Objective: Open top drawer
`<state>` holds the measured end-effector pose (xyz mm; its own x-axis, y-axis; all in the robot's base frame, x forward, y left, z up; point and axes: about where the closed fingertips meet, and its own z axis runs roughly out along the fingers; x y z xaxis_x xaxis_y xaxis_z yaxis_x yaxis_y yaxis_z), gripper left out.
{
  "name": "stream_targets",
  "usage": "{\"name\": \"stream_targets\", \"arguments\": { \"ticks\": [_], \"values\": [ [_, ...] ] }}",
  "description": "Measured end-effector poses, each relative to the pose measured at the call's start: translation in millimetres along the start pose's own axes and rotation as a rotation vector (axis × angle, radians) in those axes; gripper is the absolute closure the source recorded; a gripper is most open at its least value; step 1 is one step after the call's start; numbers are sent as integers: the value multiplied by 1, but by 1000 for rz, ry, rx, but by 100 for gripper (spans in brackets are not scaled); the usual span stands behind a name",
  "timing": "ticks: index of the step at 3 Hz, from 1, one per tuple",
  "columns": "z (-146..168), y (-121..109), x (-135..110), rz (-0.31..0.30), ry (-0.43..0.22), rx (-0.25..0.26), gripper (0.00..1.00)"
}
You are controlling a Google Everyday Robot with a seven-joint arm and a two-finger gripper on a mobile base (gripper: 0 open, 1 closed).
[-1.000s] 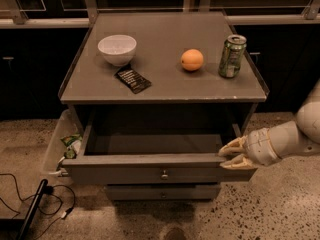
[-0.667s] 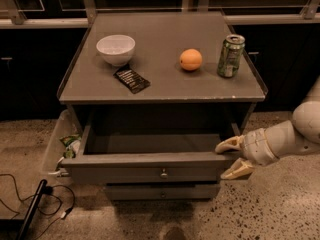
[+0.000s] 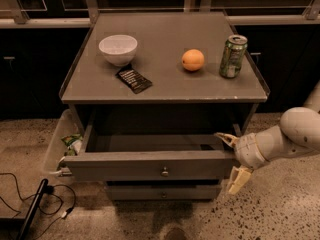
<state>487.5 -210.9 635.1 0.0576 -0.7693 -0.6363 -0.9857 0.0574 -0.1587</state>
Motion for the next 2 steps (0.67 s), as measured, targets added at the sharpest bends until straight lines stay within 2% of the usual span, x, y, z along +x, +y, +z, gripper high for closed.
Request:
{"name": "stream_targets", "arguments": {
  "ticks": [1, 2],
  "values": [
    [0, 0, 0, 0, 0, 0, 16],
    [0, 0, 0, 0, 0, 0, 39]
  ]
}}
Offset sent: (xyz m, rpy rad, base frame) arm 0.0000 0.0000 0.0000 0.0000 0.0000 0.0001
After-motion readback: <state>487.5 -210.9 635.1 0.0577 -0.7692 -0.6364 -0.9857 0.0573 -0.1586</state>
